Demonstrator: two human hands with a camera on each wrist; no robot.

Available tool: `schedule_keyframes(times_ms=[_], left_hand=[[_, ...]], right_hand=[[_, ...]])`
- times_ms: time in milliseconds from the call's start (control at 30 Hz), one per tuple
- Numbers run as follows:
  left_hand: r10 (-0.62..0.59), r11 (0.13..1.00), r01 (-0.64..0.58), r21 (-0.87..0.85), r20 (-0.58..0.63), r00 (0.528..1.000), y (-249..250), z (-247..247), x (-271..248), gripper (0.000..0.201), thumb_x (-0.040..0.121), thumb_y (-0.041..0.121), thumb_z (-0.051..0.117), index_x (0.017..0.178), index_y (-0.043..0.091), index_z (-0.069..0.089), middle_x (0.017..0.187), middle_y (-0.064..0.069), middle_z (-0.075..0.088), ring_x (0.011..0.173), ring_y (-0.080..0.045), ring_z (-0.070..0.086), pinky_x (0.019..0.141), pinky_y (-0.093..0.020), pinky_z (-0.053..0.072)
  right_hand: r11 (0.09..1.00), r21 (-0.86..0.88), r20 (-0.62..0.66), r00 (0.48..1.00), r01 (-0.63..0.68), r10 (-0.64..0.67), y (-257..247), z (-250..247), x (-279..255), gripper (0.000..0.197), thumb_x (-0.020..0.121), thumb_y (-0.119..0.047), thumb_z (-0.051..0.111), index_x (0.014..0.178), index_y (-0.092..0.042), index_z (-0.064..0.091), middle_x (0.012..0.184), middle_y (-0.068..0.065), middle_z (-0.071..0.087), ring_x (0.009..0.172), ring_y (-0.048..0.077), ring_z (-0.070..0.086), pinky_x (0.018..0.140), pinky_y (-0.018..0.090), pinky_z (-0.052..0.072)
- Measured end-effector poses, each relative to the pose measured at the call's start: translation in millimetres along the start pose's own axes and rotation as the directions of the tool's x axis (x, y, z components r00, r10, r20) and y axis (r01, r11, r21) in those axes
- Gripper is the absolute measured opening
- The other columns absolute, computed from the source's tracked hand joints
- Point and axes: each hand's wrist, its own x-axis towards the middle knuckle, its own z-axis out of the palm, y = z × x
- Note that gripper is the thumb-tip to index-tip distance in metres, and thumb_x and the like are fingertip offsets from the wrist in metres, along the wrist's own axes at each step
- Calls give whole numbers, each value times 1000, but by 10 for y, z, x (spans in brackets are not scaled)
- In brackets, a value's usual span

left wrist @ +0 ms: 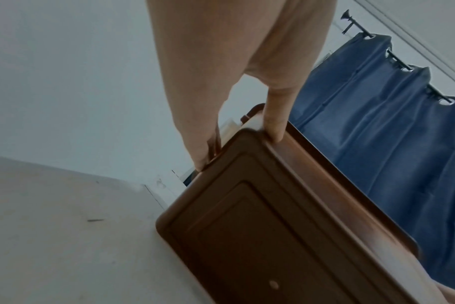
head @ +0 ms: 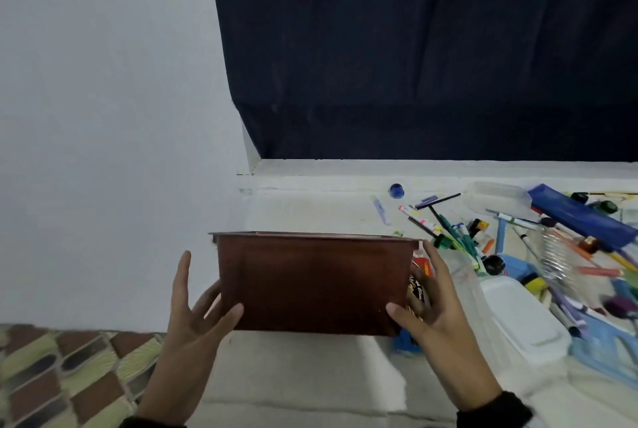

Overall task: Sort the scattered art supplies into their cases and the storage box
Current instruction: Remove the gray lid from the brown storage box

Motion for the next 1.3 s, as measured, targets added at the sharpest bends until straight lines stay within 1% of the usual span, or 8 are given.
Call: schedule_keyframes(times_ms=[267, 433, 533, 667, 800, 900, 1100, 1300], left_hand=[[-54, 997, 51, -55, -59, 997, -92, -29, -563, 68, 73, 66, 72, 134, 65, 42, 137, 14, 60, 123, -21, 61, 103, -46, 50], [-117, 993, 120, 16, -110, 987, -276, -157, -734, 49, 88, 52, 60, 136, 56, 49, 139, 13, 59, 131, -23, 55, 107, -47, 43], [-108, 991, 114, 66, -86, 990, -265, -184, -789, 52, 88, 54, 68, 136, 56, 49, 142, 13, 56, 131, -20, 56, 108, -45, 44], [-75, 980, 83, 183, -52, 996, -190, -194, -843, 41, 96, 37, 57, 135, 50, 52, 127, 18, 66, 119, -8, 63, 103, -41, 49], [79, 875, -30, 484, -82, 994, -133, -271, -881, 37, 93, 27, 63, 125, 45, 60, 127, 9, 62, 116, -7, 60, 103, -43, 50], [274, 734, -197, 650, -18, 962, -2, -258, -941, 34, 88, 21, 65, 117, 41, 61, 129, 4, 55, 115, -3, 54, 94, -28, 48], [384, 791, -383, 478, 100, 918, 266, 143, -996, 20, 92, 21, 64, 111, 27, 64, 86, 1, 64, 81, -14, 63, 69, -25, 53], [309, 901, -365, 233, 245, 919, 276, 924, -980, 5, 89, 19, 57, 93, 18, 61, 61, -11, 49, 58, -22, 47, 56, -21, 42]], right_hand=[[996, -31, 25, 996, -86, 87, 129, -74, -456, 72, 67, -78, 66, 132, -69, 36, 147, -31, 38, 141, 8, 37, 116, 51, 32], [979, -173, -30, 994, -109, 105, 251, -81, -655, 49, 96, -47, 50, 141, -57, 35, 136, -48, 31, 140, -5, 27, 121, 43, 25], [962, -264, -39, 998, -66, 58, 248, -75, -698, 45, 100, -41, 42, 143, -52, 33, 148, -33, 31, 142, -3, 25, 122, 36, 21], [960, -272, -46, 997, -71, 60, 226, -85, -705, 45, 100, -39, 46, 142, -52, 38, 132, -47, 34, 140, -1, 31, 120, 41, 28], [962, -263, -71, 996, -74, 57, 246, -151, -732, 45, 93, -48, 54, 137, -54, 46, 141, -33, 45, 138, 4, 39, 116, 47, 34], [962, -269, -99, 995, -41, 15, 227, -204, -796, 44, 90, -50, 55, 133, -53, 51, 140, -26, 51, 132, 6, 48, 113, 47, 39], [956, -292, -175, 980, 36, -91, -25, -428, -1027, 31, 95, -32, 55, 124, -41, 59, 123, -20, 63, 110, 7, 64, 101, 47, 49], [966, -248, -232, 964, 72, -131, -292, -995, -1153, 29, 95, -24, 53, 124, -26, 58, 99, 1, 72, 95, 19, 70, 87, 38, 52]])
